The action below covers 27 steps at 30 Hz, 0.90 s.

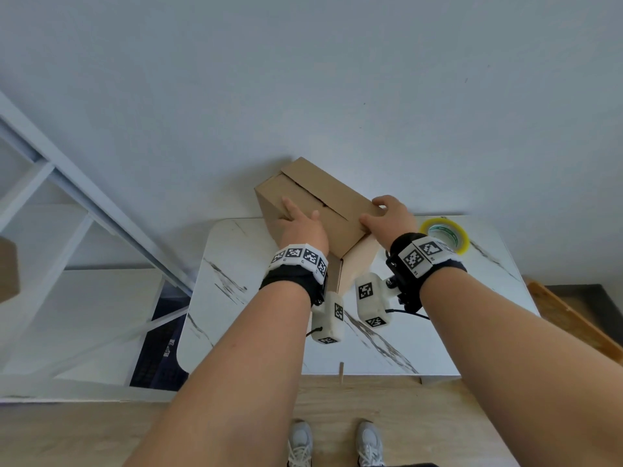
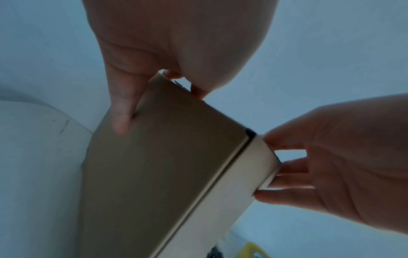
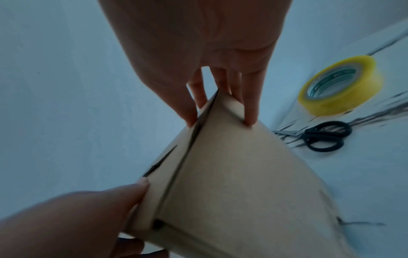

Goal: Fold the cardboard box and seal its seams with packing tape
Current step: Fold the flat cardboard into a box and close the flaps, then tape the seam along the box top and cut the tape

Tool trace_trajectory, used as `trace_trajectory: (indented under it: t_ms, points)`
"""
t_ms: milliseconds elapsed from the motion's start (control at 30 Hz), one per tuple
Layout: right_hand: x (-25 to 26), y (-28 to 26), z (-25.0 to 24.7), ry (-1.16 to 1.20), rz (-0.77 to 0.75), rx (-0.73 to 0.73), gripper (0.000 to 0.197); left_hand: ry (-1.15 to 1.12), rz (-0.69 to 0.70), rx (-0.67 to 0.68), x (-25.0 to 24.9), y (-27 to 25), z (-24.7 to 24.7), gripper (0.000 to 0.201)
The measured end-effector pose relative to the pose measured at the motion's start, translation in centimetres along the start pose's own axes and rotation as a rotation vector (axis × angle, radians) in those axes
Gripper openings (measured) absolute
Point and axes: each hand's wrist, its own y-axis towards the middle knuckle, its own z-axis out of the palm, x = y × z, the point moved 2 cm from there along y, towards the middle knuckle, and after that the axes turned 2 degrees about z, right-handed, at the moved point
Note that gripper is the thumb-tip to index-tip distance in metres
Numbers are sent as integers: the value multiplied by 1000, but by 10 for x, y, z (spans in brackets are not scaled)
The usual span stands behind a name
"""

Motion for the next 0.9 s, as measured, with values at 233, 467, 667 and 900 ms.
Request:
trace_trajectory:
  t_ms: [233, 467, 667, 900]
  points:
    - [-6, 0, -2, -33, -49, 35, 53, 173, 92, -18, 4, 3, -5, 66]
    - [0, 2, -12, 24, -28, 21, 42, 295, 464, -161, -24, -5, -11, 47]
    - [1, 3, -27, 37, -68, -8, 30, 313, 602, -147, -43, -16, -14, 47]
    - [-28, 15, -56, 42, -25, -110, 37, 291, 700, -158, -77, -34, -5, 46]
